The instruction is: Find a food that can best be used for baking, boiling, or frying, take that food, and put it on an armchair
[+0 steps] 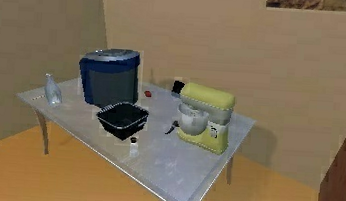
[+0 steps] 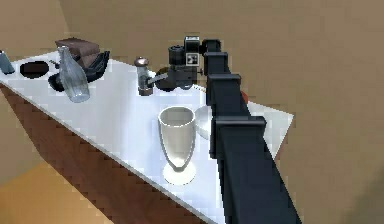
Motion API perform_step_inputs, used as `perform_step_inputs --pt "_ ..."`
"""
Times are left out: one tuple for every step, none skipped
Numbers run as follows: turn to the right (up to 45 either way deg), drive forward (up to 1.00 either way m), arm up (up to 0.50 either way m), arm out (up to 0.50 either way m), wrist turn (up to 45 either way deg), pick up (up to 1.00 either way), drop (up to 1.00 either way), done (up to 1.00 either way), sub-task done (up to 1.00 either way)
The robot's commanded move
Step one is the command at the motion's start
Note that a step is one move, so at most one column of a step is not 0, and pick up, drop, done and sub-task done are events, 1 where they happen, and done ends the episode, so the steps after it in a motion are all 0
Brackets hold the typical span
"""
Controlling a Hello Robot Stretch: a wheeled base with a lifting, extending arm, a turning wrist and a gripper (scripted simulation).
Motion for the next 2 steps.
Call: perform_step_inputs --pt "0.0 0.00 0.00 0.00 -45.0 0.00 0.00 0.00 0.00" --pt "0.0 0.00 0.00 0.00 -45.0 0.00 0.00 0.00 0.00"
